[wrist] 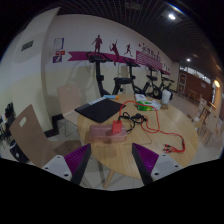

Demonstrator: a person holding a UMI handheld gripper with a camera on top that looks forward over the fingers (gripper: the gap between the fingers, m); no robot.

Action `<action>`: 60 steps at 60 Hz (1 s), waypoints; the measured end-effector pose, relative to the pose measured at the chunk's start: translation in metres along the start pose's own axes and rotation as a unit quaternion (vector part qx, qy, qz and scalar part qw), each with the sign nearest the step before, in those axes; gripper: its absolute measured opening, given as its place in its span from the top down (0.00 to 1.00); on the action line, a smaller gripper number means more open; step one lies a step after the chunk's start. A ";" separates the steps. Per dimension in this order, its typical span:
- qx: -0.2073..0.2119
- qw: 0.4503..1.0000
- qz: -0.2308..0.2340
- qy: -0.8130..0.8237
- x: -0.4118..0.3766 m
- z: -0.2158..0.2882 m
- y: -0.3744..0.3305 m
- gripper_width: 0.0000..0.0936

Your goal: Unplug charger

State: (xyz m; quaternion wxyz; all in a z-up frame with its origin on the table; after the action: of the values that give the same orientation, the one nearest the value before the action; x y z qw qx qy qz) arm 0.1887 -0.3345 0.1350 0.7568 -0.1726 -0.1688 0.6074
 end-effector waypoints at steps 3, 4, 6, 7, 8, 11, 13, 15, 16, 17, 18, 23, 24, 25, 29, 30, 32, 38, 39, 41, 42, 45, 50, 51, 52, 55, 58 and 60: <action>0.002 1.000 0.003 0.005 0.002 0.000 0.014 0.08; 0.003 1.000 0.005 0.005 0.002 0.000 0.019 0.09; 0.005 1.000 0.008 0.005 0.004 0.001 0.030 0.09; 0.006 1.000 0.009 0.005 0.004 0.002 0.035 0.08; 0.008 1.000 0.011 0.005 0.004 0.002 0.039 0.09; 0.012 1.000 0.015 0.001 0.005 0.003 0.055 0.09; 0.017 1.000 0.017 -0.001 0.007 0.005 0.066 0.08; 0.021 1.000 0.020 0.000 0.010 0.006 0.079 0.08; 0.022 1.000 0.022 0.000 0.010 0.007 0.085 0.09; 0.024 0.999 0.024 0.001 0.008 0.009 0.090 0.09; 0.025 0.999 0.026 0.002 0.008 0.010 0.095 0.08; 0.028 0.999 0.033 0.004 0.009 0.013 0.122 0.09; 0.028 0.999 0.033 0.004 0.009 0.014 0.128 0.09; 0.029 0.999 0.033 0.004 0.010 0.015 0.132 0.08; 0.030 0.999 0.036 0.005 0.012 0.019 0.153 0.08; 0.029 0.999 0.036 0.005 0.013 0.020 0.157 0.09; 0.030 0.999 0.037 0.005 0.014 0.021 0.164 0.09; 0.026 0.999 0.040 0.003 0.015 0.022 0.184 0.08; 0.026 0.999 0.041 0.002 0.014 0.022 0.186 0.08; 0.025 0.999 0.041 0.001 0.014 0.023 0.190 0.09; 0.025 0.999 0.041 0.001 0.014 0.023 0.191 0.09; 0.024 0.999 0.046 0.002 0.013 0.023 0.196 0.07; 0.026 0.998 0.052 0.006 0.012 0.023 0.203 0.35; 0.024 0.999 0.049 0.004 0.013 0.023 0.203 0.48; 0.022 0.999 0.031 0.001 0.019 0.022 0.204 0.61; 0.023 1.000 0.019 0.005 0.024 0.024 0.209 0.75; 0.025 0.999 0.019 0.005 0.023 0.025 0.209 0.86; 0.026 0.999 0.019 0.009 0.023 0.025 0.209 0.88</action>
State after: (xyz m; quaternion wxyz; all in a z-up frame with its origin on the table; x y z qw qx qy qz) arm 0.0020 -0.2677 0.0604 0.7510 -0.1614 -0.1432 0.6241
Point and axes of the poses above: the point between the fingertips, and its own axes, seen from behind it with the camera up: x to the right, z up, y forward, the way the camera looks, the point moved 8 cm from there along -y, backward, against the way the camera looks
